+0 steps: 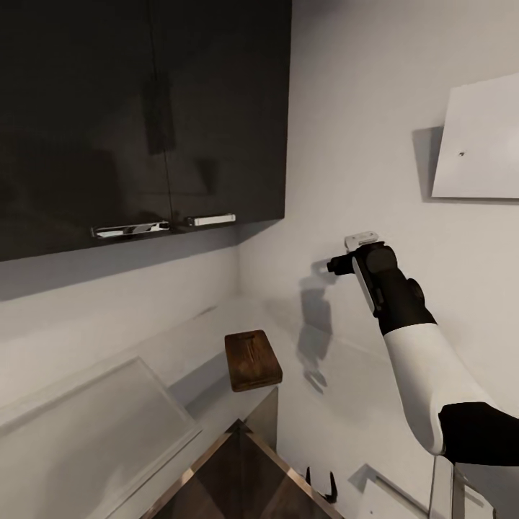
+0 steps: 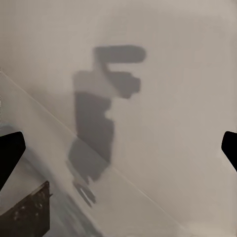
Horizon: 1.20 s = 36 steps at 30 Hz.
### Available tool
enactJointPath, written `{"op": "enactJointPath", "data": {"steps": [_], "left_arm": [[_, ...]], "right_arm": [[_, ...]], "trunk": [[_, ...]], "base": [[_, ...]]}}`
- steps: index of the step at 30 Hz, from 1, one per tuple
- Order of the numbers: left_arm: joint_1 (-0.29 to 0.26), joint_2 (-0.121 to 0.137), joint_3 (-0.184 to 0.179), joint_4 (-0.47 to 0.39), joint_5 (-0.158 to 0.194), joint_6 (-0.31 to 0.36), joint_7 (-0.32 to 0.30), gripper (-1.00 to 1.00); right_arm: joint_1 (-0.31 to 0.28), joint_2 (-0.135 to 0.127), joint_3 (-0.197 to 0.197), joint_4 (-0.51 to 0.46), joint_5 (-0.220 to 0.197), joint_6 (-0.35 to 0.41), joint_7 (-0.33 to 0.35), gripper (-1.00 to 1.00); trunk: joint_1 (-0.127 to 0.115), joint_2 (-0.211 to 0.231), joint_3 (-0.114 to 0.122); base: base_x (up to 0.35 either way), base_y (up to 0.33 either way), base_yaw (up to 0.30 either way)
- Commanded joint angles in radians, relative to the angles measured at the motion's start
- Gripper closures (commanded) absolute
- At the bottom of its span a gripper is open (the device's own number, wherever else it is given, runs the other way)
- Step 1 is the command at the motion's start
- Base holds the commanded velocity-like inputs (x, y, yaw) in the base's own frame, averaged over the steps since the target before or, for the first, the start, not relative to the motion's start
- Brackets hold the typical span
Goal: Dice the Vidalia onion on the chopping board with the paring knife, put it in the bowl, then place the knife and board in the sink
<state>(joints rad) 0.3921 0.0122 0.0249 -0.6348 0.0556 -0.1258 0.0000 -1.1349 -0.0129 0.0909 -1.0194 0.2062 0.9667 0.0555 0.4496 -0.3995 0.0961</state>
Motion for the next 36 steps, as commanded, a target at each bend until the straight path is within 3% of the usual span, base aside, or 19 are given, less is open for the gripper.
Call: {"op": "enactJointPath", "data": {"steps": [1, 19, 36], "left_arm": [[0.001, 0.000, 0.000, -0.001, 0.006, -0.001, 0.000, -1.00], [0.001, 0.000, -0.001, 0.002, 0.006, -0.001, 0.000, -1.00], [0.001, -0.001, 0.000, 0.021, 0.005, -0.003, -0.003, -1.00]], "right_arm": [[0.000, -0.001, 0.003, -0.001, 0.009, 0.004, 0.006, -1.00], [0.000, -0.001, 0.003, 0.028, 0.009, 0.003, 0.006, -1.00], [0.000, -0.001, 0.003, 0.037, 0.009, 0.001, 0.006, -1.00]], "trunk": [[0.000, -0.001, 0.000], [0.000, -0.001, 0.000], [0.000, -0.001, 0.000]], "base": [[0.017, 0.000, 0.000], [0.142, 0.117, 0.000], [0.007, -0.063, 0.000]]}}
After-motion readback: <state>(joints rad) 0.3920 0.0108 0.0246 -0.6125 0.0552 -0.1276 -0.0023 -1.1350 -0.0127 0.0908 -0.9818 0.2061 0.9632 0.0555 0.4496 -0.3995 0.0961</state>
